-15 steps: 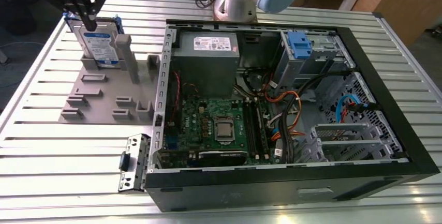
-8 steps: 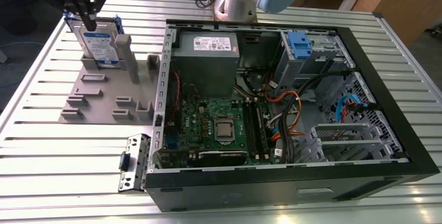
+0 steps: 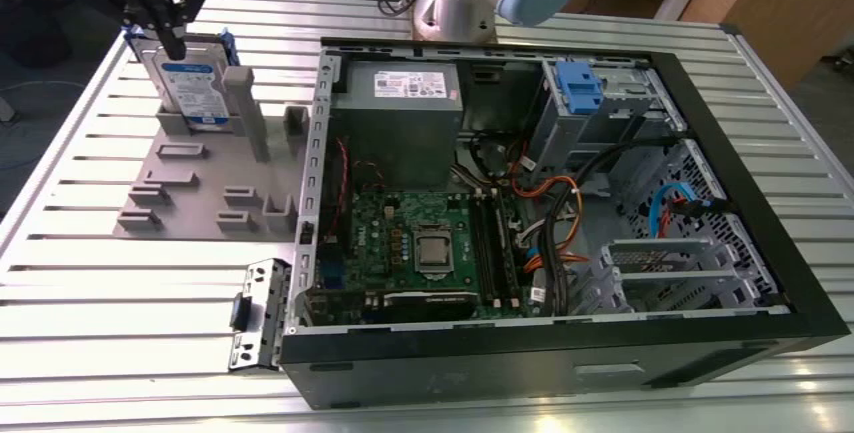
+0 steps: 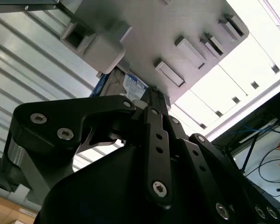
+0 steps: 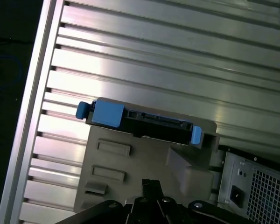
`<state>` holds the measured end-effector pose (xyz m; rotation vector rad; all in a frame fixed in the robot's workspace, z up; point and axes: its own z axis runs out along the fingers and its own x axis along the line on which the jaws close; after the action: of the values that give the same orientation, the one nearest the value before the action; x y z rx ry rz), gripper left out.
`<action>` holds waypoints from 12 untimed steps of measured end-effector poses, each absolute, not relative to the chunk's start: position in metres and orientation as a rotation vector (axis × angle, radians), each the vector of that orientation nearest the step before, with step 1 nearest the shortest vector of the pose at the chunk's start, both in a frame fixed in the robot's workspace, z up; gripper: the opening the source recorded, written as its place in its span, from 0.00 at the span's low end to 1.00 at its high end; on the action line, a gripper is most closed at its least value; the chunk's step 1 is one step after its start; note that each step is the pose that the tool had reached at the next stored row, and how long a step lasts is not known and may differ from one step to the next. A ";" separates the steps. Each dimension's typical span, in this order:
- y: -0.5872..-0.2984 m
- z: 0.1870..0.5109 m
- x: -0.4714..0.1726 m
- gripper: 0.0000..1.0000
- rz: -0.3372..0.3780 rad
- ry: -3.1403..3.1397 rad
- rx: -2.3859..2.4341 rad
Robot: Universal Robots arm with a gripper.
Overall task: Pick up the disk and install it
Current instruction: 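Pick up the disk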
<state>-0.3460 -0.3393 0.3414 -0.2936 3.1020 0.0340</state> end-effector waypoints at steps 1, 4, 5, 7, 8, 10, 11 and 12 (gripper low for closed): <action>-0.339 0.341 -0.346 0.10 0.034 3.101 -0.308; -0.339 0.341 -0.346 0.10 0.035 3.096 -0.352; -0.339 0.341 -0.346 0.10 0.035 3.095 -0.366; -0.339 0.341 -0.346 0.10 0.035 3.091 -0.396; -0.339 0.341 -0.346 0.10 0.036 3.089 -0.410; -0.339 0.341 -0.346 0.10 0.036 3.086 -0.438; -0.339 0.341 -0.346 0.10 0.036 3.084 -0.451; -0.339 0.341 -0.346 0.10 0.036 3.082 -0.466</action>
<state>-0.3460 -0.3393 0.3414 -0.4664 3.0819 0.0362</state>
